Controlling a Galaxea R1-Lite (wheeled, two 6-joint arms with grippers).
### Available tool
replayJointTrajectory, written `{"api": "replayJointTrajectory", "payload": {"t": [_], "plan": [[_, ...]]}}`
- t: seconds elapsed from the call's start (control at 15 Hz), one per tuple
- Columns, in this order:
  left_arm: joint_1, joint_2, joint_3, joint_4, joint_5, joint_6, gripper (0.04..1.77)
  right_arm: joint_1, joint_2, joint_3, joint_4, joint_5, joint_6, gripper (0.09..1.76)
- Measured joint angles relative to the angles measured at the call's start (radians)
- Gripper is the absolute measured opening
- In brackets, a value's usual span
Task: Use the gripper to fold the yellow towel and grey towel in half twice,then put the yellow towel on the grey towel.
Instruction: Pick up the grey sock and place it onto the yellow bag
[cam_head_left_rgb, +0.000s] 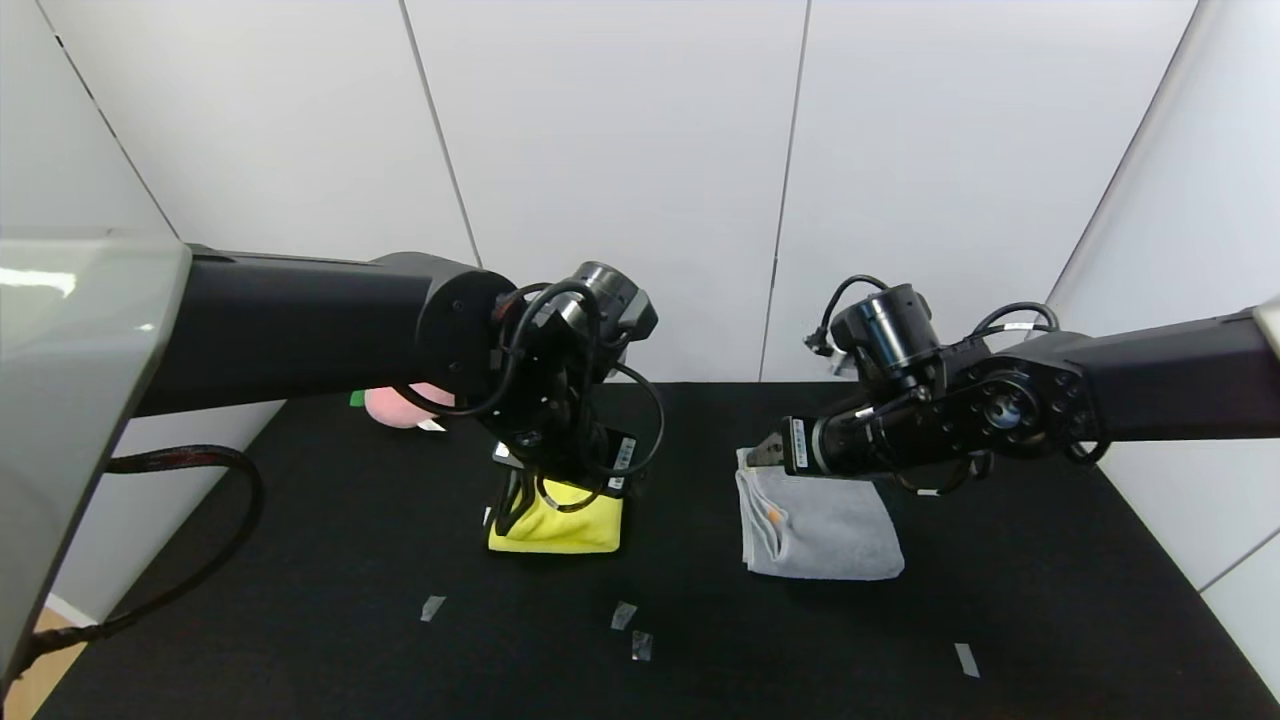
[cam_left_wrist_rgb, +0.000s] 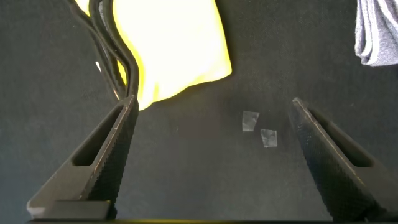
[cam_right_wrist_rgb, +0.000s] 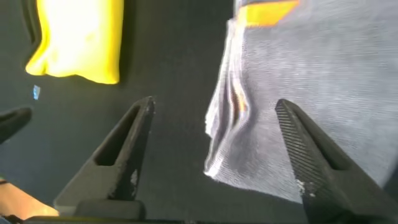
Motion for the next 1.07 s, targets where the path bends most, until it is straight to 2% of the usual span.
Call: {"api": "replayJointTrajectory", "payload": {"t": [0.27, 0.33, 0.4, 0.6, 0.67, 0.87, 1.07], "plan": [[-0.022, 0.001, -0.009, -0.005, -0.013, 0.000, 1.72, -0.027, -0.052, 0.049, 0.003, -0.007, -0.057, 1.54], [-0.032, 0.002, -0.014, -0.007, -0.042, 0.000, 1.72, -0.043, -0.064, 0.065, 0.003, -0.007, -0.080, 1.56], [-0.039, 0.004, -0.027, -0.008, -0.096, 0.000, 1.72, -0.059, -0.075, 0.081, 0.003, -0.004, -0.098, 1.58], [-0.044, 0.027, -0.084, -0.004, -0.301, -0.037, 1.72, -0.125, -0.097, 0.124, 0.002, 0.056, -0.125, 1.62], [-0.043, 0.045, -0.099, -0.006, -0.336, -0.072, 1.72, -0.154, -0.100, 0.134, 0.001, 0.092, -0.122, 1.63], [-0.044, 0.114, -0.136, -0.007, -0.362, -0.161, 1.72, -0.222, -0.087, 0.153, 0.001, 0.135, -0.091, 1.66], [-0.060, 0.190, -0.184, -0.012, -0.399, -0.271, 1.72, -0.242, -0.053, 0.163, -0.002, 0.135, -0.034, 1.67]]}}
